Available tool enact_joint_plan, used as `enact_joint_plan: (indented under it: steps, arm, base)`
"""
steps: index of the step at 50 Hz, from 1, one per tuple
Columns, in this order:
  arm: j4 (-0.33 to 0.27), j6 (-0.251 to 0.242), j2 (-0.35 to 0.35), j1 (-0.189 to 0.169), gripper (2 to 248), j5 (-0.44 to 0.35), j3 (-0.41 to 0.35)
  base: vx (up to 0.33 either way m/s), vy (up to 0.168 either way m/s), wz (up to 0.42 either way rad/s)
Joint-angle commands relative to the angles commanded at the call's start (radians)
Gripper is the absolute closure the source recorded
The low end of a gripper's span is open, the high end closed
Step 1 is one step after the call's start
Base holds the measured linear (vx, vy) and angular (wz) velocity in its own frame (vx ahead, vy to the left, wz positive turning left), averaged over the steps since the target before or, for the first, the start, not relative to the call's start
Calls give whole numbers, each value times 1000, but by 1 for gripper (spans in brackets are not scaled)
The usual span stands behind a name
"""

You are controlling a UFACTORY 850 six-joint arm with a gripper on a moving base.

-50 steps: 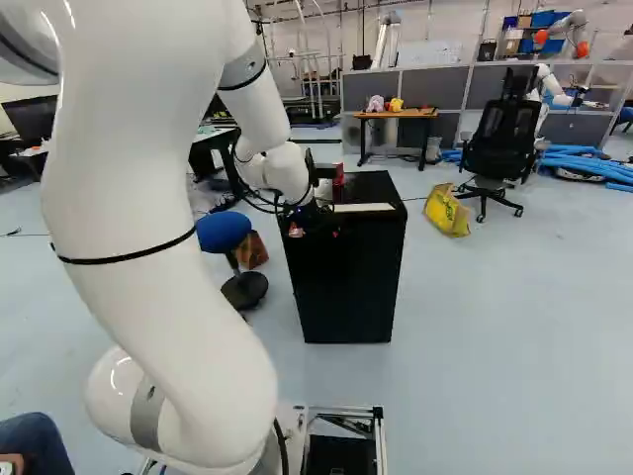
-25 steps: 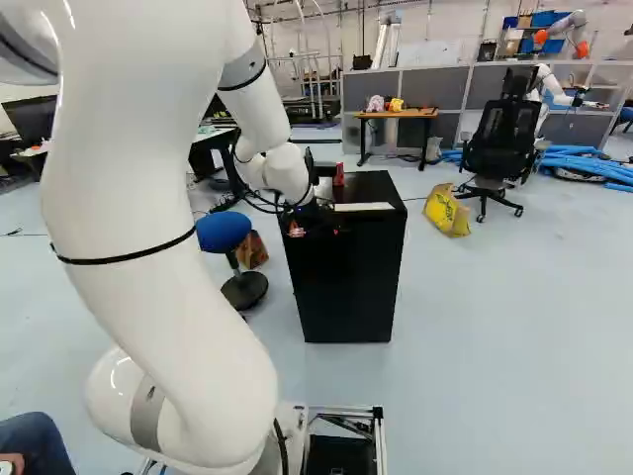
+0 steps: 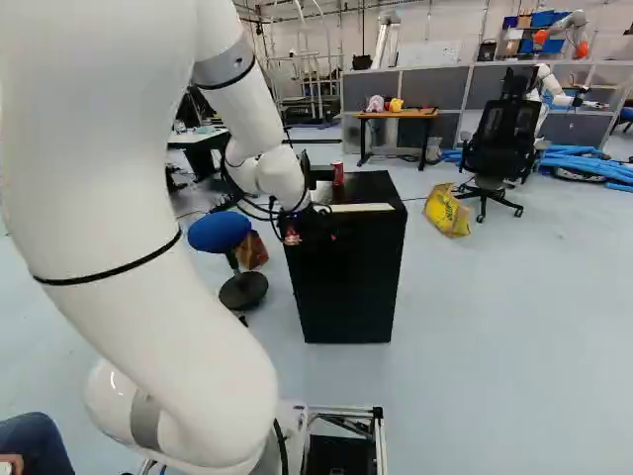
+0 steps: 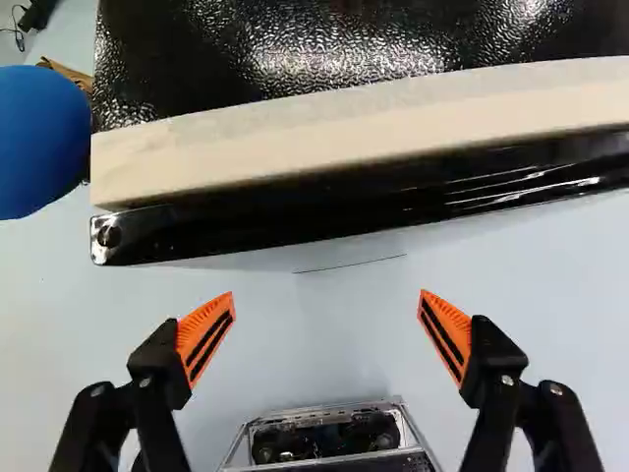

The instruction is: Grab a drink from the fridge

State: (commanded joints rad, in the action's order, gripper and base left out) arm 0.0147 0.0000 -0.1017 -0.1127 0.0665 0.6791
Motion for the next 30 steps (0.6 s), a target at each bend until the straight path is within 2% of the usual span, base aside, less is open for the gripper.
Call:
enact_joint_plan:
  steps: [13, 30]
  arm:
    - [0, 0, 63, 2, 3, -40, -69]
    - [0, 0, 152, 2, 3, -195, -160]
  base:
    - [0, 0, 0]
    - [0, 0, 0]
